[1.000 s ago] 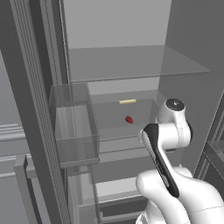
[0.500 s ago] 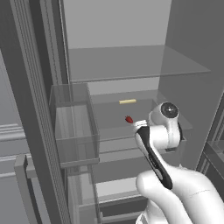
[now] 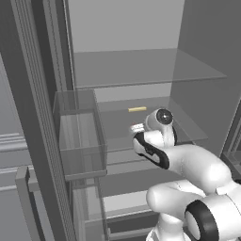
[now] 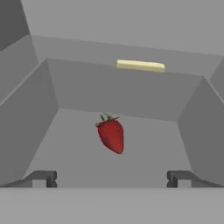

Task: Take the strawberry from the fridge and place it on top of the pancake, located on the dining counter.

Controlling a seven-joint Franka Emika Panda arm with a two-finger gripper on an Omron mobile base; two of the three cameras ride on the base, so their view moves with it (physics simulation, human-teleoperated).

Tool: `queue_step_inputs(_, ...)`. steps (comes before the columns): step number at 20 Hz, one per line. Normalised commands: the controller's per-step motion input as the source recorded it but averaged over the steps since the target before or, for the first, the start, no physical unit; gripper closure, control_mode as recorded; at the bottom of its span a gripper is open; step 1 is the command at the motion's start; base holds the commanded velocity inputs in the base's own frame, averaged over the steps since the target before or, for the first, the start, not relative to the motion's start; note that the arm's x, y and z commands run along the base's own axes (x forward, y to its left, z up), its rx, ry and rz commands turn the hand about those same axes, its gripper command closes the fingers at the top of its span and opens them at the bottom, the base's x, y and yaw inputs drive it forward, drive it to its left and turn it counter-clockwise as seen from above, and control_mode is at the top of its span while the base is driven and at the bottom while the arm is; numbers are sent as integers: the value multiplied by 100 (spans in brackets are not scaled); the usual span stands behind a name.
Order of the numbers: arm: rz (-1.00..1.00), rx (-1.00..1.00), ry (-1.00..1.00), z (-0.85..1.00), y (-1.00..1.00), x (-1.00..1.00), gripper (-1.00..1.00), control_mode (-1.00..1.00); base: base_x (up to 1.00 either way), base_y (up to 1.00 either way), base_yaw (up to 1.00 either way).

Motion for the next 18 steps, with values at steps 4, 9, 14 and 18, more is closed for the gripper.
queue_step_inputs(4,1,0,17,-15,-2,27,-100,-100,0,0,0)
queue_step_inputs(9,0,0,21,-13,-7,25,-100,-100,0,0,0)
queue_step_inputs(14,0,0,4,-1,-1,24,-100,-100,0,0,0)
queue_step_inputs(18,0,0,0,-2,0,25,-100,-100,0,0,0)
